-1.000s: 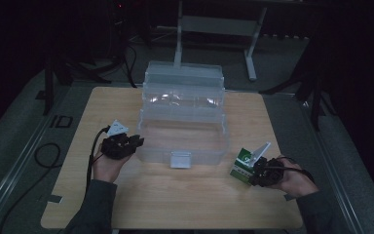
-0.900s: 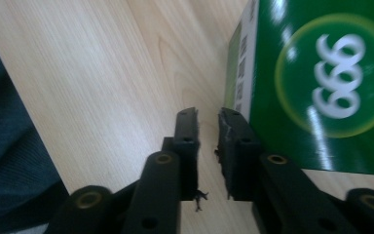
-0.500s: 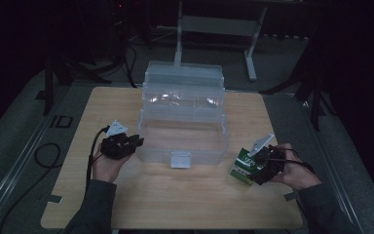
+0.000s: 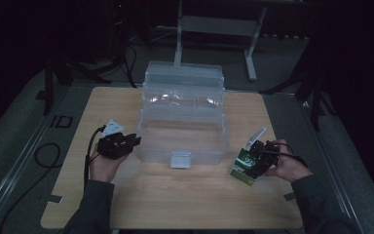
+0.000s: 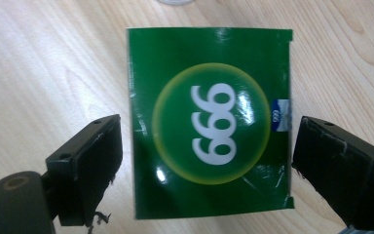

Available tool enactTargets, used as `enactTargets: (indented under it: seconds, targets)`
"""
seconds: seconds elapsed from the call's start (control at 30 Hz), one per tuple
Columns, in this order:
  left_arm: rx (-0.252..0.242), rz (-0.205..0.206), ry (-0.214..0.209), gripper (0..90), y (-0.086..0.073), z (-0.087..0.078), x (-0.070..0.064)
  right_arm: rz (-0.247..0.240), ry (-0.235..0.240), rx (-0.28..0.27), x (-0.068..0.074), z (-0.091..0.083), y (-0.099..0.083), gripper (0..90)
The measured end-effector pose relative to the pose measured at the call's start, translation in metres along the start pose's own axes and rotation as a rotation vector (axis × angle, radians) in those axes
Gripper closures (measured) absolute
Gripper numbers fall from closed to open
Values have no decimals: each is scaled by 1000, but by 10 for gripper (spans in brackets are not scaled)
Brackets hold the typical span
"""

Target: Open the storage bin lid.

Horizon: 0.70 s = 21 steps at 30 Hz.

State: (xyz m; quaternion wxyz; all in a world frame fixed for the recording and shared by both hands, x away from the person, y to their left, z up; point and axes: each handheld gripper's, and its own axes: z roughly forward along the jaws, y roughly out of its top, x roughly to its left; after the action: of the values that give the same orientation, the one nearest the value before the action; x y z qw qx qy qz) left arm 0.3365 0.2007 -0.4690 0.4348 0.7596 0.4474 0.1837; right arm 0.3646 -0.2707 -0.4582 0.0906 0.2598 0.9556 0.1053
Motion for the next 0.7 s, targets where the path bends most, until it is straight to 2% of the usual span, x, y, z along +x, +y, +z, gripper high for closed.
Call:
enactTargets:
  seconds: [0.23, 0.43, 0.7]
  targets:
    - [-15, -19, 17, 694, -1, -7, 7, 20, 48, 15, -9, 9, 1, 98]
    - [-20, -26, 27, 682, -2, -10, 9, 1, 51, 40, -9, 12, 3, 99]
    - [-18, -34, 31, 682, -3, -12, 12, -23, 78, 74, -10, 17, 6, 117]
